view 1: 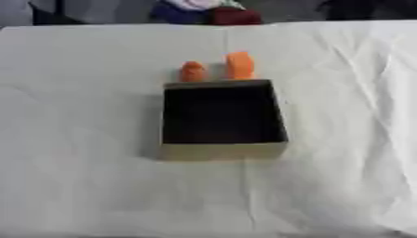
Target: Pick up objects on the table and place them in the box.
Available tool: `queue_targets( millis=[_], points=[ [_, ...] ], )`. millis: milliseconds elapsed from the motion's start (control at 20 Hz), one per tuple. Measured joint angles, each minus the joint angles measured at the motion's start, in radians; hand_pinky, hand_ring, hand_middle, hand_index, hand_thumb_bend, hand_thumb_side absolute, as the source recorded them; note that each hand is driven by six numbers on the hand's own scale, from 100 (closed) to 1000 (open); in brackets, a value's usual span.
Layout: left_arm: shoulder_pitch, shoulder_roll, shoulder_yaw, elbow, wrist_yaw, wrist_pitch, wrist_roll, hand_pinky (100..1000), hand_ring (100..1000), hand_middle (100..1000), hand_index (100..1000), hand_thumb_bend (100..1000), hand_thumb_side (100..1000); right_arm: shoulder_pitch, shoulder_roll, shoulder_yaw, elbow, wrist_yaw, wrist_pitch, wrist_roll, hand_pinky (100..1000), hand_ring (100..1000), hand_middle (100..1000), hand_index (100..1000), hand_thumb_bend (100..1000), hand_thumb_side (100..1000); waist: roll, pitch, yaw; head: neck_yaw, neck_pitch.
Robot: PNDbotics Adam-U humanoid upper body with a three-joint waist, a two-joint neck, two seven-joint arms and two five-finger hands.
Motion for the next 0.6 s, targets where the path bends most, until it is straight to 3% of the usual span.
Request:
queue_targets(
  millis=[300, 600],
  points=[
    [0.000, 0.000, 0.000, 0.000, 0.003, 0.001, -0.001, 753, 550, 627, 775, 100, 854, -0.117, -0.001, 0.035, 0.108, 0.075, -0.021, 0.010, 830, 698, 667, 739, 100, 885, -0.004, 0.000, 0.006, -0.010, 0.000],
    [0.001, 0.000, 0.000, 0.000, 0.004, -0.001, -0.002, 754, 550, 628, 775, 100, 854, -0.309, -0.001, 0.089, 0.367, 0.239, -0.095, 0.019, 817, 739, 702, 762, 100, 905, -0.003, 0.003, 0.011, -0.020, 0.001]
  ],
)
